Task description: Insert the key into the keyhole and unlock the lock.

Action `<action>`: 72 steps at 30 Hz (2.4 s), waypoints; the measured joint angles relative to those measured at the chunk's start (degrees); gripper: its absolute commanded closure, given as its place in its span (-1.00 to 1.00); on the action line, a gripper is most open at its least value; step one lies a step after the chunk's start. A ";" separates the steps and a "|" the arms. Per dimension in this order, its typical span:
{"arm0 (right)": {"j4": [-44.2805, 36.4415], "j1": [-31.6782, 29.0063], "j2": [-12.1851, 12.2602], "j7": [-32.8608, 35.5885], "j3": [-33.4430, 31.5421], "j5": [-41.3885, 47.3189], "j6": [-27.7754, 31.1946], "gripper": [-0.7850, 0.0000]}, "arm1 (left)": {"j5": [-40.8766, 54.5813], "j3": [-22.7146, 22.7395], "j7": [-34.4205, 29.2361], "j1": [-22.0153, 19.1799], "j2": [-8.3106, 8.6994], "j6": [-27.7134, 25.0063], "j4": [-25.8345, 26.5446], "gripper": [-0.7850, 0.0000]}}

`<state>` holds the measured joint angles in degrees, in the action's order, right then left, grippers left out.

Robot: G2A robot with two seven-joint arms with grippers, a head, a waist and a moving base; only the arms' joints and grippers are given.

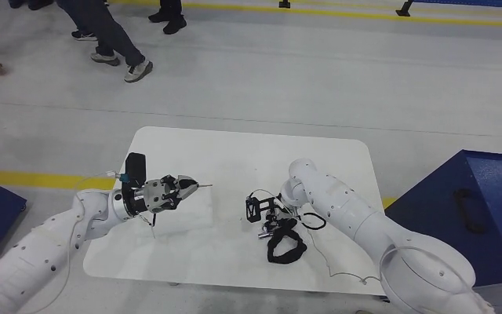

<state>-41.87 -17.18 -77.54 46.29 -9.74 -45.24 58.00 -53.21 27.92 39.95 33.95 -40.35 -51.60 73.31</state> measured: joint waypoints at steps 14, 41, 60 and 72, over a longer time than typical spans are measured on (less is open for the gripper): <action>-0.73 2.23 1.57 -0.02 0.00 7.24 0.00 1.00 | 0.00 0.00 0.00 0.00 0.00 0.00 0.00 1.00; -23.09 -2.54 23.14 -21.53 0.00 0.18 0.00 1.00 | 0.00 0.00 0.00 0.00 0.00 0.00 0.00 1.00; -15.03 -1.49 22.10 -0.55 0.00 46.51 0.00 -1.00 | 0.00 0.00 0.00 0.00 0.00 0.00 0.00 1.00; -21.73 -4.87 22.24 -1.66 -2.29 38.14 -22.77 -1.00 | 0.00 0.00 0.00 0.00 0.00 0.00 0.00 1.00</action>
<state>-63.60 -22.05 -55.30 44.63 -12.03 -7.09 35.23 -53.21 27.92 39.95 33.95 -40.35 -51.60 73.31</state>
